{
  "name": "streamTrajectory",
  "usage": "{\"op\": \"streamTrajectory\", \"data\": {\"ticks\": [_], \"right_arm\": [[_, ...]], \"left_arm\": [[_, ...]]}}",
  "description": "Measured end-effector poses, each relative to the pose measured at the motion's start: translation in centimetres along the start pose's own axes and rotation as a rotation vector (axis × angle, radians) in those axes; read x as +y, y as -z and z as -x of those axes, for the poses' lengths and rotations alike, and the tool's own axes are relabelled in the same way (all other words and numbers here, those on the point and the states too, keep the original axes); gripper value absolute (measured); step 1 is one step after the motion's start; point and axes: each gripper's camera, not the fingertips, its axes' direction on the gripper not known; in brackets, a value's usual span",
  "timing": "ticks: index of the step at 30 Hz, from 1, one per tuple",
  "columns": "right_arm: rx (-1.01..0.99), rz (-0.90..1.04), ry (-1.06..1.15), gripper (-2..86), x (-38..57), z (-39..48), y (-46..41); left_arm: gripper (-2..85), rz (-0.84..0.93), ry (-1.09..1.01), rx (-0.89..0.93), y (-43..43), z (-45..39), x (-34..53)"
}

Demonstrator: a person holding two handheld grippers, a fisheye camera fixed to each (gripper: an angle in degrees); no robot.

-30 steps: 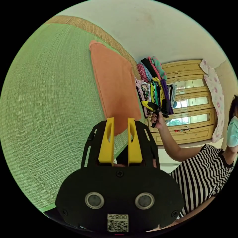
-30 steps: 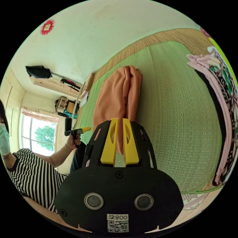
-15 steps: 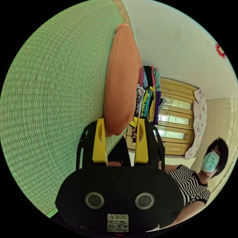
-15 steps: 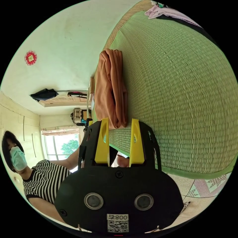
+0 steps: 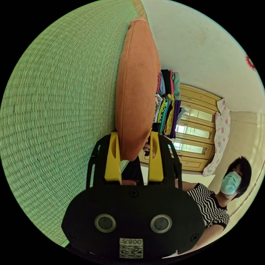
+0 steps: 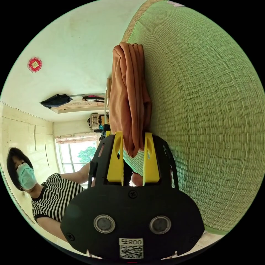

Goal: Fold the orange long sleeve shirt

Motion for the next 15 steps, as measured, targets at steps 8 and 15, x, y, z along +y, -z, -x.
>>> {"op": "streamTrajectory", "data": {"ticks": [8, 15], "right_arm": [[-0.056, 0.006, -0.048, 7.6, -0.3, -0.5, 0.3], [-0.088, 0.018, -0.071, 6.7, 3.6, 0.0, 1.2]], "left_arm": [[8.7, -0.037, 0.043, 0.095, -0.2, 0.9, 1.0], [8.1, 0.006, 0.038, 0.061, -1.2, -0.1, 4.2]]}}
